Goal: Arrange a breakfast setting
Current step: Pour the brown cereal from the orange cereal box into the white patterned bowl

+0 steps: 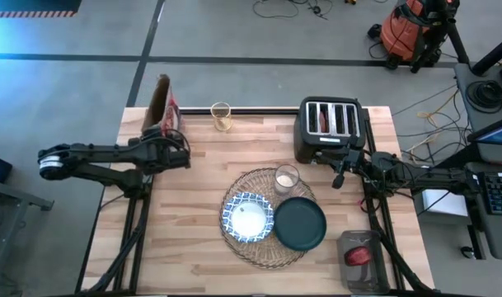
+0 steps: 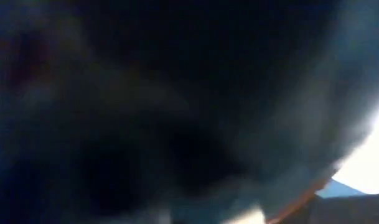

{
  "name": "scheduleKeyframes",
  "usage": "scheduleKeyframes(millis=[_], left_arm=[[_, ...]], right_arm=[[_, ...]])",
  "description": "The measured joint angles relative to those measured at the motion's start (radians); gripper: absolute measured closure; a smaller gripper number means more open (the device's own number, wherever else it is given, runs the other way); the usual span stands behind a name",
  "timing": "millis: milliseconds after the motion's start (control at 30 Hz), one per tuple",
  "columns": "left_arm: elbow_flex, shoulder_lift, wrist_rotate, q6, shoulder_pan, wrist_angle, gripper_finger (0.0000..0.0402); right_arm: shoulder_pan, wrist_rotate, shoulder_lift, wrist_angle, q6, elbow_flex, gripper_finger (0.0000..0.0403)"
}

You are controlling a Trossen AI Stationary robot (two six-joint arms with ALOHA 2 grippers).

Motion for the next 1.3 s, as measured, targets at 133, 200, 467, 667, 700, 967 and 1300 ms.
scheduleKeyframes(millis=[133, 200, 467, 667, 700, 967, 1300], left_arm=[[0.06, 0.001, 0.051, 0.083, -0.005, 0.002, 0.0277], [0.097, 0.001, 0.071, 0.141, -0.007, 0.003, 0.0314], [0.219, 0.002, 0.14, 0.321, -0.053, 0.015, 0.0391], [0.234, 0.002, 0.107, 0.401, -0.167, 0.099, 0.04], [0.234, 0.002, 0.107, 0.404, -0.188, 0.107, 0.04], [0.234, 0.004, 0.163, 0.333, -0.338, 0.123, 0.0401], [0.234, 0.013, 0.234, 0.525, -0.482, 0.212, 0.0401]], right_arm=[[0.0, 0.0, 0.0, 0.0, 0.0, 0.0, 0.033], [0.0, 0.0, 0.0, 0.0, 0.0, 0.0, 0.033], [0.0, 0.0, 0.0, 0.0, 0.0, 0.0, 0.033], [0.0, 0.0, 0.0, 0.0, 0.0, 0.0, 0.033], [0.0, 0.0, 0.0, 0.0, 0.0, 0.0, 0.033], [0.0, 0.0, 0.0, 0.0, 0.0, 0.0, 0.033], [0.0, 0.0, 0.0, 0.0, 0.0, 0.0, 0.033]])
